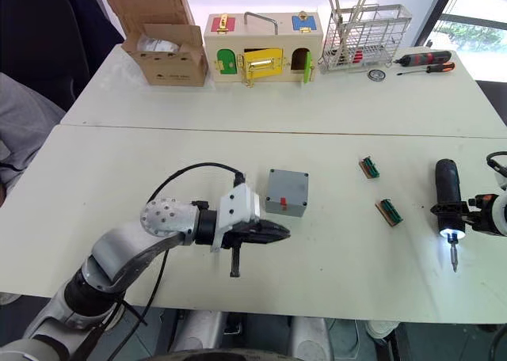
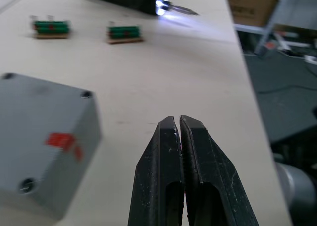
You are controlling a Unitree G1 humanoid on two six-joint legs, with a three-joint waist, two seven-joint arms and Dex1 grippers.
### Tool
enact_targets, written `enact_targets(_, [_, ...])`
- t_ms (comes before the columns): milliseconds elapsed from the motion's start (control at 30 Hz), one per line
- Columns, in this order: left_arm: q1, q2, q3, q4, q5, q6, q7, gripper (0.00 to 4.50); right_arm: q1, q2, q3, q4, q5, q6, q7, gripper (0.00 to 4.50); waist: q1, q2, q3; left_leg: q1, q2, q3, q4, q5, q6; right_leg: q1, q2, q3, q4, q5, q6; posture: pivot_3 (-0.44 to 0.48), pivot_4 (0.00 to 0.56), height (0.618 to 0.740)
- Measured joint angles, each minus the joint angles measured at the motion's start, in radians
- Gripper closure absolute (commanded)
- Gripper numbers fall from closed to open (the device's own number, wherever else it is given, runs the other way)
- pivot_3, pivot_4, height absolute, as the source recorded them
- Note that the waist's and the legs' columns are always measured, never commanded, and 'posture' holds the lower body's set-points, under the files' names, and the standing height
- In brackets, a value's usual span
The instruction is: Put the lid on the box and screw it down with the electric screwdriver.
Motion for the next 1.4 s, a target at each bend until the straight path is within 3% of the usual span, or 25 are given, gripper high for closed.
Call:
enact_targets(167, [-0.019,-0.053,0.105,0.086,-0.015,-0.005,0.066,4.4,0.0,0.004,-0.003,-0.005,-0.038,-0.054,0.0,0.02,-0.002,0.0,0.0,0.0,0.0,0.0,0.0,0.001,-0.001,0.0,0.0,0.0,0.001,0.001,0.001,0.0,0.15,0.729])
enact_targets(300, [-0.047,-0.059,0.219,0.139,-0.032,-0.009,0.097,4.4,-0.013,0.004,-0.063,-0.108,-0.033,-0.089,0.006,0.02,-0.005,0.001,-0.001,0.001,0.0,0.0,0.0,0.003,-0.003,-0.001,0.0,0.0,0.002,0.003,0.003,0.0,0.15,0.729])
enact_targets(400, [-0.057,-0.016,0.251,0.165,-0.033,-0.019,0.091,4.4,-0.006,0.003,-0.174,-0.274,0.003,-0.128,0.036,0.02,-0.003,0.001,0.0,0.001,0.0,0.0,0.0,0.003,-0.003,-0.001,0.0,0.0,0.004,0.003,0.003,0.0,0.15,0.729])
enact_targets(533, [-0.051,0.047,0.264,0.206,-0.006,-0.024,0.091,4.4,0.109,0.049,-0.292,-0.575,0.121,-0.148,0.143,0.02,0.002,-0.003,0.0,0.001,0.0,-0.001,0.0,0.003,-0.004,0.0,0.0,-0.001,0.004,0.003,0.003,0.0,0.15,0.729])
enact_targets(700, [-0.049,0.084,0.263,0.274,0.038,-0.045,0.094,4.4,0.223,0.146,-0.329,-0.841,0.249,-0.098,0.166,0.02,0.001,-0.007,-0.001,0.001,0.0,-0.002,0.002,0.003,-0.003,0.001,-0.001,-0.001,0.004,0.004,0.003,0.0,0.15,0.729])
enact_targets(900, [-0.053,0.086,0.194,0.373,0.052,-0.082,-0.008,4.4,0.357,0.229,-0.181,-1.062,0.25,-0.181,0.145,0.02,0.0,-0.009,-0.001,0.001,0.0,-0.001,0.002,0.003,-0.003,0.001,-0.001,-0.001,0.005,0.004,0.003,0.0,0.15,0.729])
enact_targets(1100, [-0.153,0.035,0.073,0.58,0.146,-0.2,-0.094,4.4,0.356,0.335,0.005,-1.031,0.122,-0.339,0.083,0.02,0.003,-0.009,-0.001,0.001,-0.001,-0.002,0.006,0.003,-0.003,0.0,-0.001,-0.001,0.01,0.003,0.003,0.0,0.15,0.729])
enact_targets(1400, [-0.294,-0.13,0.018,0.838,0.221,-0.373,-0.181,4.4,0.371,0.43,0.118,-1.023,0.046,-0.394,0.014,0.02,0.012,-0.009,-0.001,0.0,0.0,-0.002,0.011,-0.001,0.003,0.0,-0.001,-0.001,0.012,0.003,0.004,0.0,0.15,0.729])
